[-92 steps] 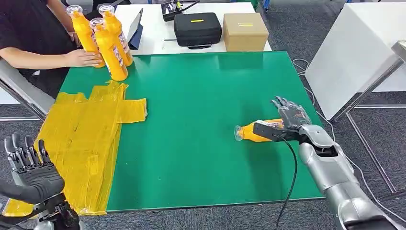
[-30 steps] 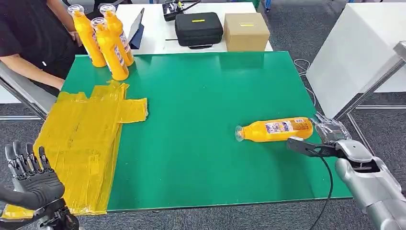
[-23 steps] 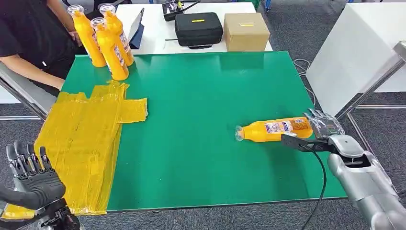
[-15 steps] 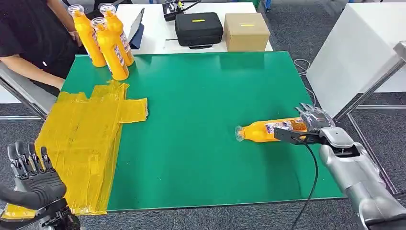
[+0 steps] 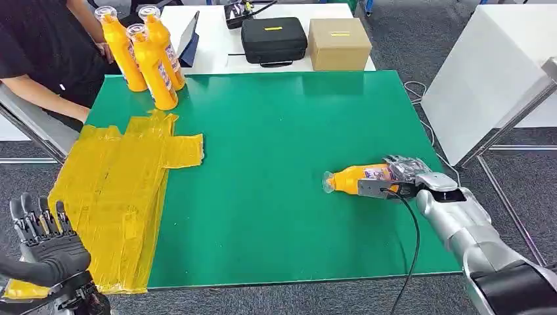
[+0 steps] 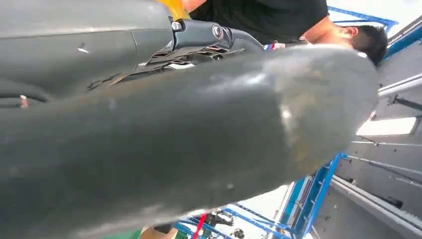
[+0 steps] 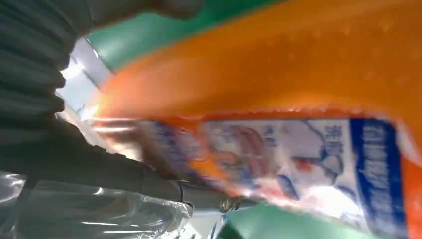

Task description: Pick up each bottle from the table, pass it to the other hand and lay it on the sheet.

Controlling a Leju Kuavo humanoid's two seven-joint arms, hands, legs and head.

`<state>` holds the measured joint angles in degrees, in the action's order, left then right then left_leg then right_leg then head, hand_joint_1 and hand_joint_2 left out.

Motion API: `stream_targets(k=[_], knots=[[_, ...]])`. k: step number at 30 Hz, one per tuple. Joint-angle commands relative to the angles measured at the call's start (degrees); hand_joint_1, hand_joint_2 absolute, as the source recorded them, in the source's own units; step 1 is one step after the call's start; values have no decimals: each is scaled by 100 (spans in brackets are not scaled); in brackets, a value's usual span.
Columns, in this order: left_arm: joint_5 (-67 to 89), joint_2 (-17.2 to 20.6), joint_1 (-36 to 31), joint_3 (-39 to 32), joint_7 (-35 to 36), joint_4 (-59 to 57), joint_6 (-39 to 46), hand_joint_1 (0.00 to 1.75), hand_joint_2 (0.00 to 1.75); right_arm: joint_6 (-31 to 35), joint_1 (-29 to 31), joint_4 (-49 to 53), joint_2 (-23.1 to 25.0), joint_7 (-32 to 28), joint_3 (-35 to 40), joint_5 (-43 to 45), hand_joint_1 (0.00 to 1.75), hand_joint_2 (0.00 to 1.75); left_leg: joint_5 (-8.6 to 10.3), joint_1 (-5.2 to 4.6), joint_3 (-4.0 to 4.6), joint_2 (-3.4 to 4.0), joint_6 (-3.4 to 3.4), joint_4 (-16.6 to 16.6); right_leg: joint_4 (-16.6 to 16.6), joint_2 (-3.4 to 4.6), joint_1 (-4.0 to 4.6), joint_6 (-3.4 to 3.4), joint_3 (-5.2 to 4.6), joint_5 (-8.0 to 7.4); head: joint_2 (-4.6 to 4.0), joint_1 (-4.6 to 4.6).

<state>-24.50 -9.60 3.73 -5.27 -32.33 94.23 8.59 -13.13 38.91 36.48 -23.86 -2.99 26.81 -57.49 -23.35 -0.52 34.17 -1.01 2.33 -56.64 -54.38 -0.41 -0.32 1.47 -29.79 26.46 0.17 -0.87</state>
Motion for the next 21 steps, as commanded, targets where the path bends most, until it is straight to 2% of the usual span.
stream_targets(k=[1,6,10,11,12,15,21], knots=[[-127,215,-91,103,-21,-263,53,0,0,-365,-294,-273,-503,42,629,503,175,175,-11,6,-32,-11,-13,8,22,-15,6,-1,45,10,0,-2],[-140,217,-143,116,-5,-269,67,0,0,-416,-482,-48,-639,163,625,624,175,175,-6,8,-37,-18,-14,8,27,-24,8,-3,49,7,0,-2],[-152,238,-135,141,18,-319,52,0,0,-362,-940,569,-940,404,481,970,175,175,-4,4,-47,-16,-9,9,24,-21,4,-4,55,6,0,2],[-152,238,-131,142,17,-320,50,0,0,-361,-952,570,-942,404,483,970,175,175,-5,7,-57,-25,-18,12,32,-32,7,-6,68,8,2,0],[-152,238,-131,142,17,-320,50,0,0,-361,-952,570,-942,404,483,970,175,175,-13,4,-66,-21,4,7,26,-28,4,-1,24,11,0,2],[-154,240,-117,143,15,-310,41,0,0,-364,-969,623,-942,439,469,990,175,175,-18,2,-74,-16,9,9,28,-19,3,13,31,17,0,2],[-154,240,-117,143,15,-310,41,0,0,-364,-969,623,-942,439,469,990,175,175,-22,1,-86,-11,9,6,29,-17,2,13,96,19,0,0]])
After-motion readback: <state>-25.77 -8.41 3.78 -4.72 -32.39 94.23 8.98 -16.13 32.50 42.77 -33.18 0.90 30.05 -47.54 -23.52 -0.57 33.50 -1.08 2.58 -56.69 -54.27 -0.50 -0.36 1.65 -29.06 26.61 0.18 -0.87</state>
